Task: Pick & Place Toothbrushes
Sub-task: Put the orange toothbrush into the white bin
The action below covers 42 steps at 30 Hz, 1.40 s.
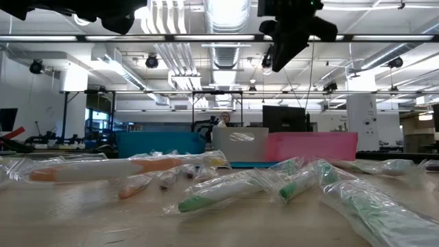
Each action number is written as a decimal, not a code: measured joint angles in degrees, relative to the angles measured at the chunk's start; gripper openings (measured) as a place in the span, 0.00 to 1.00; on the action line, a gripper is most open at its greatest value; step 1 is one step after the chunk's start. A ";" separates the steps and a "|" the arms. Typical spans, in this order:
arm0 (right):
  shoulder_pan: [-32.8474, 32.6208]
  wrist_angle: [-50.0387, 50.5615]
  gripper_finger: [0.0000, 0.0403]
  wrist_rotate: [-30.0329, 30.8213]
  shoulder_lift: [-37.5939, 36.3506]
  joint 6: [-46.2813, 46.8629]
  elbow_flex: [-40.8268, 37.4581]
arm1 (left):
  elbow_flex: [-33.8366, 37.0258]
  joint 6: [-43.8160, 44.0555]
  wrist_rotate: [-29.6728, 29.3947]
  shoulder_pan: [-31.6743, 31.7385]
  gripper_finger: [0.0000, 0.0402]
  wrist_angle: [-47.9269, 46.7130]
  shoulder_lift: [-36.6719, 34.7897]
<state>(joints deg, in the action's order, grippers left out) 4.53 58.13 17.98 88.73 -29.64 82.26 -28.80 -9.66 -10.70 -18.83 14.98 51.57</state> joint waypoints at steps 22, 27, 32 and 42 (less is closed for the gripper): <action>-8.89 3.18 0.02 0.00 -1.75 20.20 -8.70 | -5.34 25.19 -34.75 0.00 0.11 -22.35 -0.07; -9.57 2.96 0.02 0.02 -1.79 22.05 -10.26 | -11.53 43.04 -35.87 0.00 0.24 -45.23 -0.07; -9.55 2.97 0.02 0.09 -1.80 22.19 -11.18 | -15.02 58.42 -35.03 0.02 0.36 -64.53 -0.07; -9.55 1.45 0.02 0.13 -1.80 21.99 -11.13 | -14.03 69.96 -26.89 0.85 0.42 -73.16 1.04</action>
<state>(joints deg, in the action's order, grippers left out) -5.02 59.59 18.10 86.94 -7.64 71.13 -42.83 60.30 -37.60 -17.98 -58.18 52.61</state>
